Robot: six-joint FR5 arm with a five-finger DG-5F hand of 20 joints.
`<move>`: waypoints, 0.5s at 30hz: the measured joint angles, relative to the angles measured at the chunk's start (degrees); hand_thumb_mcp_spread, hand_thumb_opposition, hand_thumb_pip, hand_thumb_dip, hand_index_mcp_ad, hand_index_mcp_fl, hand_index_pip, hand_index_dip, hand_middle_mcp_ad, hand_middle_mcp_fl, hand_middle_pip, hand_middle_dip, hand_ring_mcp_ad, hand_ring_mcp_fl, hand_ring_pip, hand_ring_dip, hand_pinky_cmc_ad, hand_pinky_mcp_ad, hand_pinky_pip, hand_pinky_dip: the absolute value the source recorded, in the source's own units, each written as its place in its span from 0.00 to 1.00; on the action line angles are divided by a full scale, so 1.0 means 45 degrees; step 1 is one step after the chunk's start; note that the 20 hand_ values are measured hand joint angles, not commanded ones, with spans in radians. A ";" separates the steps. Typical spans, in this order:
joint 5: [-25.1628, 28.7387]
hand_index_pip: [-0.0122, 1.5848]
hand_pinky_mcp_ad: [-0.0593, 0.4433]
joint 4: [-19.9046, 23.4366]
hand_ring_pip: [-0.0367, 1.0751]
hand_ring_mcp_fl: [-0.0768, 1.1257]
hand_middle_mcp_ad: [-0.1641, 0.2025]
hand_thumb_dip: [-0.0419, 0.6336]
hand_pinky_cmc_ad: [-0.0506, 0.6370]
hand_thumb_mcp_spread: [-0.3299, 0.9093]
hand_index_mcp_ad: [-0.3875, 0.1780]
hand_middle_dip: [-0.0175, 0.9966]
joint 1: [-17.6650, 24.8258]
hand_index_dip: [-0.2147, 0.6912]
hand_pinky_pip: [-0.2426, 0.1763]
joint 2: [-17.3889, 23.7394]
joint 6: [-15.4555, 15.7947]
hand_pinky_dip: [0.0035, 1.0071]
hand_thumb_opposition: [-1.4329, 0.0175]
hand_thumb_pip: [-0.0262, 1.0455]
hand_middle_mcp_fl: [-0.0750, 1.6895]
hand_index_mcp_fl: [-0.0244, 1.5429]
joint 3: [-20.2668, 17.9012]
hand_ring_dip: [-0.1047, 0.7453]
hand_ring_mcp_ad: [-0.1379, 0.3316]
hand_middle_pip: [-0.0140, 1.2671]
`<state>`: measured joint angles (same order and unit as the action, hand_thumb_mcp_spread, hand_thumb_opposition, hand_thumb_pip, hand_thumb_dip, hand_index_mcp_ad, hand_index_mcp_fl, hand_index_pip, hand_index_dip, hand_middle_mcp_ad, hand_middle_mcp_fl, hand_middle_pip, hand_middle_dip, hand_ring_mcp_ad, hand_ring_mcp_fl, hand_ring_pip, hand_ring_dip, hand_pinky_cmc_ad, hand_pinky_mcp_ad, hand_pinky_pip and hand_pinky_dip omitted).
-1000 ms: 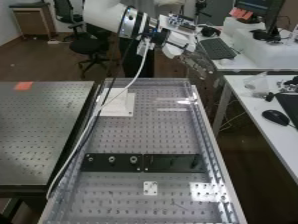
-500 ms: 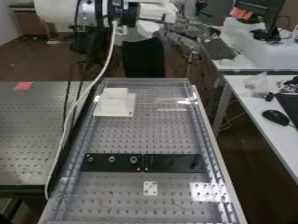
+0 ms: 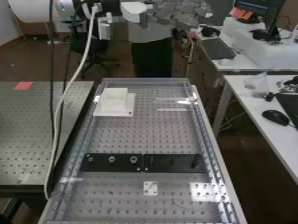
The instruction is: Grab the chopstick and place it in the clear container
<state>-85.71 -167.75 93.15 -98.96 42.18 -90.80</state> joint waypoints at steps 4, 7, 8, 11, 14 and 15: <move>0.0830 0.05 0.75 0.0129 0.10 0.07 0.50 0.06 0.74 0.38 0.44 0.20 0.0239 0.46 0.28 -0.0297 -0.0004 0.15 0.55 0.40 0.05 0.04 0.0247 0.24 0.58 0.10; 0.1537 0.05 0.75 0.0262 0.10 0.07 0.50 0.06 0.75 0.38 0.46 0.20 0.0432 0.46 0.28 -0.0504 0.0017 0.15 0.55 0.40 0.05 0.04 0.0398 0.24 0.58 0.10; 0.1827 0.05 0.75 0.0293 0.10 0.07 0.50 0.06 0.75 0.38 0.46 0.20 0.0538 0.46 0.28 -0.0593 0.0015 0.15 0.55 0.40 0.05 0.04 0.0487 0.24 0.58 0.10; 0.2348 0.05 0.75 0.0289 0.10 0.07 0.51 0.06 0.75 0.39 0.46 0.20 0.0724 0.46 0.28 -0.0787 -0.0003 0.16 0.55 0.40 0.05 0.04 0.0715 0.24 0.58 0.10; 0.2628 0.05 0.75 0.0100 0.10 0.07 0.50 0.06 0.75 0.39 0.44 0.20 0.0894 0.46 0.28 -0.1071 -0.0041 0.16 0.55 0.40 0.04 0.04 0.1142 0.24 0.58 0.10; 0.2671 0.05 0.75 0.0048 0.10 0.07 0.51 0.06 0.75 0.39 0.45 0.20 0.0911 0.46 0.28 -0.1120 -0.0054 0.16 0.55 0.40 0.05 0.04 0.1214 0.24 0.58 0.10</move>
<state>-73.69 -167.53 97.25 -104.00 41.94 -85.34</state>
